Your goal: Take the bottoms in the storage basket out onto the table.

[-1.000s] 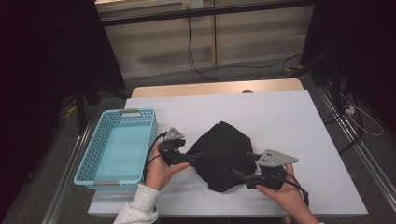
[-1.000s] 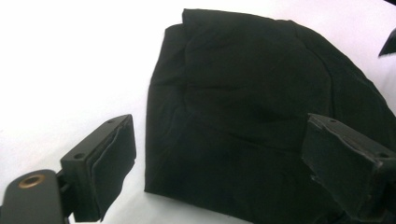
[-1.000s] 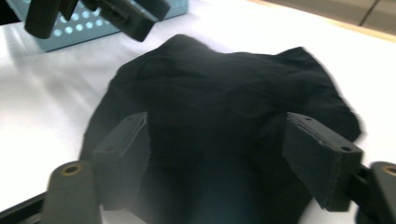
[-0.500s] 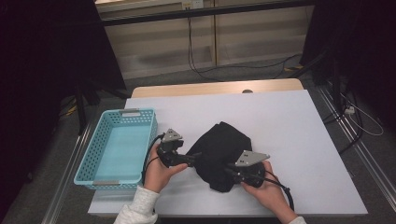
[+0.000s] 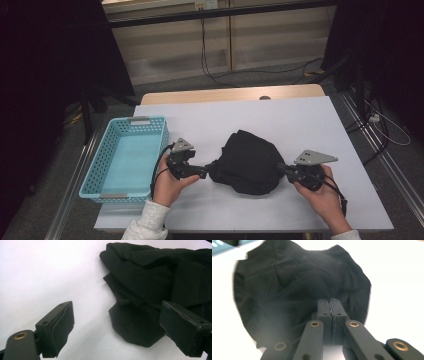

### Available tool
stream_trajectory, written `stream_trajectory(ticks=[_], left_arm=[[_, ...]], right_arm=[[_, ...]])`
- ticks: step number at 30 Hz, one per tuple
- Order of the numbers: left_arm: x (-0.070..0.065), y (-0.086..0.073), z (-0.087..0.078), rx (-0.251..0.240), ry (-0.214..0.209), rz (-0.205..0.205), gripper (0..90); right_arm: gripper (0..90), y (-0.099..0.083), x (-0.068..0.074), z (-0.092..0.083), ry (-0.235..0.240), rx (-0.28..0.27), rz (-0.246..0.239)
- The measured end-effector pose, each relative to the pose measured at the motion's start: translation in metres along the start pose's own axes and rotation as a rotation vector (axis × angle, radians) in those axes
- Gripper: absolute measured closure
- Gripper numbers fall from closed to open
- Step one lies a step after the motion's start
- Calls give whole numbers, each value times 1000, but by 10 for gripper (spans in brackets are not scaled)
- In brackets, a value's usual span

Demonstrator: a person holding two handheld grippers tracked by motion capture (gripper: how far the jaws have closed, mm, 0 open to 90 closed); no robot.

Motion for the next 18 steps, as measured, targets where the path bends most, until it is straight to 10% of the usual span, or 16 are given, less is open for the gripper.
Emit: stream_trajectory(ticks=[4,5,18], left_arm=[[-1,-1,2,7,-1,-2,131],[-2,-1,2,9,3,7,131],[-3,-5,3,21,2,-2,131]], right_arm=[[695,1,3,0,21,-10,-24],[534,7,11,2,13,-29,-43],[327,26,65,53,122,16,-161]])
Point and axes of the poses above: each handheld gripper's, and its own axes: z roughly forward along the jaws, y roughly out of its top, x roughly to its left, the point moved 2 cm from there along z, roughly forward along the jaws, and after that the axes turned 11 degrees about y, right-handed, at the moved point
